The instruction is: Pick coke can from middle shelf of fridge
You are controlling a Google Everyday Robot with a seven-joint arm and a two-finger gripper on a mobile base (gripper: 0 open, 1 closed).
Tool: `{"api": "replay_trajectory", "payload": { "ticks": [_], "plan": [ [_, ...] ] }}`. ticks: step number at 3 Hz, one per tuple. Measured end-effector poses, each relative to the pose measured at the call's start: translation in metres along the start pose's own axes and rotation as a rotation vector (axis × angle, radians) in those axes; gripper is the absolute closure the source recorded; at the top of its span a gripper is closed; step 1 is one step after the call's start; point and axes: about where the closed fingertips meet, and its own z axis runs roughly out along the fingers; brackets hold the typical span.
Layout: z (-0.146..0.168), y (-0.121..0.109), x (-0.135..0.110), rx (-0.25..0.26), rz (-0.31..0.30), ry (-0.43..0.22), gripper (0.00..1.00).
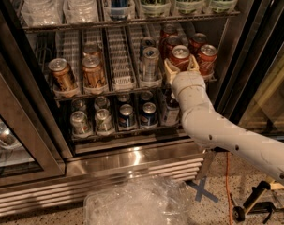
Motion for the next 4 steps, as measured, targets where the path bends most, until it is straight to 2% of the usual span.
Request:
{"api": "replay_trajectory", "payload": {
  "ticks": [1, 2, 4],
  "plan": [
    [-0.009, -0.001, -0.029, -0.042, 0.043, -0.016, 1.00],
    [-0.022, 0.005, -0.050, -0.119, 0.099, -0.009, 1.00],
    [-0.057, -0.006, -0.074, -0.282, 0.297, 0.051, 1.00]
  ]
}}
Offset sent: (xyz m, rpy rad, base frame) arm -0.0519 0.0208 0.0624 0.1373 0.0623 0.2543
